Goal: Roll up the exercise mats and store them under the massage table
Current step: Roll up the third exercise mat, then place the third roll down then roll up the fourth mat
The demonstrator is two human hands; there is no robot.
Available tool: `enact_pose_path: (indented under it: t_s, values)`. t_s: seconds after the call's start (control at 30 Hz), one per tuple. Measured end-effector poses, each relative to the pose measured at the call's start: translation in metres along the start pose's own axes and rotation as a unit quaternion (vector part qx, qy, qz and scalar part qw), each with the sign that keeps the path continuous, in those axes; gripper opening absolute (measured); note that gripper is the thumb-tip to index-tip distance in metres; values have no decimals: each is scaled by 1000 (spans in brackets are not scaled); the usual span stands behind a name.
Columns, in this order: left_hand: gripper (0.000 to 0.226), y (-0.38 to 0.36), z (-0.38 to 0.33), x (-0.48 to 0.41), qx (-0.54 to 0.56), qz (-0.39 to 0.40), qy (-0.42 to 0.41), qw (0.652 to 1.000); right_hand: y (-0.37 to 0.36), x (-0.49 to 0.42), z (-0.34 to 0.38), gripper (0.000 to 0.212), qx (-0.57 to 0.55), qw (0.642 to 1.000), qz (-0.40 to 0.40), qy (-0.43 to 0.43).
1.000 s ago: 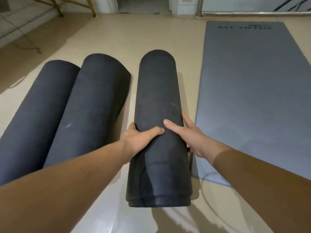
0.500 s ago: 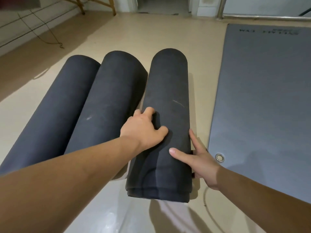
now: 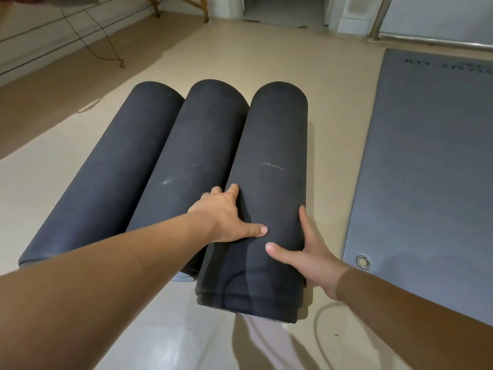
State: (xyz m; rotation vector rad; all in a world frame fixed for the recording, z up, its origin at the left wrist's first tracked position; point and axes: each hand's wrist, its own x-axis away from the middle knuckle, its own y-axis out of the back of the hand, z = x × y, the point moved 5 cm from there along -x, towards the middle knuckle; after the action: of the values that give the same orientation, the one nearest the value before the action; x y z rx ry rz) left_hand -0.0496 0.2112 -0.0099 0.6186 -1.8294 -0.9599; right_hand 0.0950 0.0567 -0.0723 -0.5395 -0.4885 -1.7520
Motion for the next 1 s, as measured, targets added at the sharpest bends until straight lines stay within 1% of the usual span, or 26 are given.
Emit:
enact_pose_path:
  t_s: [0.1,0.2,0.33,0.47,0.6,0.7,0.8,0.87,0.93,1.0]
  values:
    - [124,-4,-15,1,-36,-20,-11,999,6,-1,-12,128,-12,1000,-14,15]
    - [122,-9,-16,-3,-52,-5,-3,999,7,-5,-19,130,-20,999,-14,32]
    - [125,-12,-4,-3,-50,10,15,999,-2,-9,-18,127,32,998,-35,47]
    - [127,-22,-9,0,-69,6,16,997,0,-7,-22,125,49,995,-58,63]
    - [128,-25,-14,-1,-79,-1,21,997,0,-5,-23,123,85,993,-64,50]
    - [127,-19,-9,-1,-44,0,18,999,0,-4,-18,125,76,995,-53,47]
    - [124,-8,-1,1,39,-8,7,999,4,2,-7,127,61,994,-62,68]
    - [116,0,-7,3,88,-31,-25,995,10,8,-1,125,65,991,-77,84]
    - [106,8,-18,6,121,-70,-68,988,16,14,4,121,63,990,-78,98]
    - [94,13,-32,10,117,-105,-113,981,24,20,7,113,58,991,-75,99]
